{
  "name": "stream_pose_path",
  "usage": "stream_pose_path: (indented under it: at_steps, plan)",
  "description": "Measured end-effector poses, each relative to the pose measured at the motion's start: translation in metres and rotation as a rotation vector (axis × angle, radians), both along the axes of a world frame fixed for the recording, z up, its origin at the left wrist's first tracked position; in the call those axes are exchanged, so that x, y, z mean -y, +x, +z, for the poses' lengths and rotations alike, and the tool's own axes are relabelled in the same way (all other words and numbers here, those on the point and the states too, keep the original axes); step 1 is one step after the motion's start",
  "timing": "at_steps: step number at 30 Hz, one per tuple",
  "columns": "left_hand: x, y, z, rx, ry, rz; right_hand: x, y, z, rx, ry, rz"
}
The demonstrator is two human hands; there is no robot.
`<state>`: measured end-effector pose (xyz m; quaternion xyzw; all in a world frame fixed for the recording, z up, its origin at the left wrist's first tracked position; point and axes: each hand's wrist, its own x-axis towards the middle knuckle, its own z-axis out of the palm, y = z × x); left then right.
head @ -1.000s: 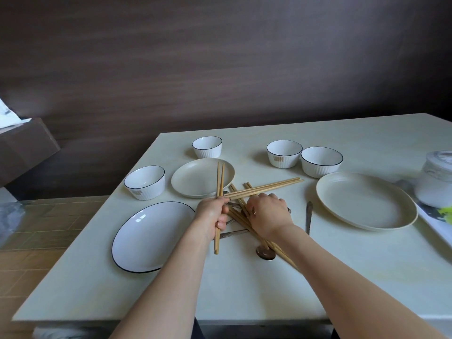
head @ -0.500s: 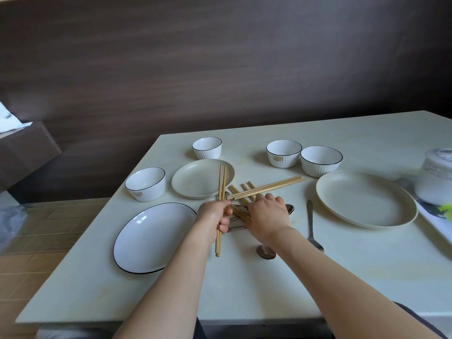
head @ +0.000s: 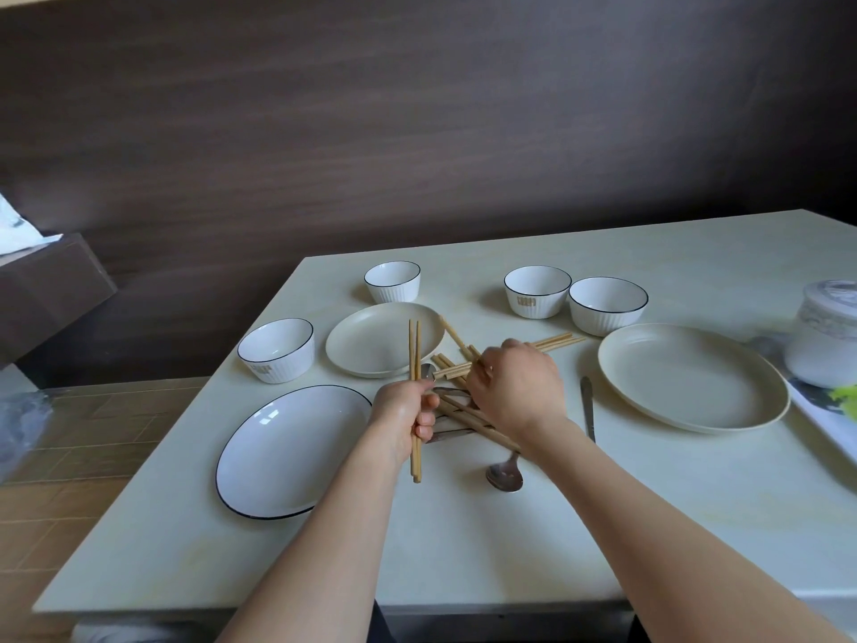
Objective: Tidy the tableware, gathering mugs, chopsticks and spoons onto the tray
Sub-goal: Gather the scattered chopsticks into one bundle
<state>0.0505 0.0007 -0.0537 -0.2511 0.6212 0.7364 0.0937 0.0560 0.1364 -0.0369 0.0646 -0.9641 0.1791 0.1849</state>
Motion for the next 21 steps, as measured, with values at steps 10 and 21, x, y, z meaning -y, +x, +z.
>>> stream_pose_path:
  at_steps: [10, 21]
  plan:
    - [-0.003, 0.011, 0.013, 0.053, 0.199, -0.056, -0.002, 0.014, 0.028, -0.437, -0.650, 0.153]
    - [-0.005, 0.016, 0.019, 0.014, 0.334, -0.121, 0.002, 0.004, 0.000, 0.058, -0.427, 0.369]
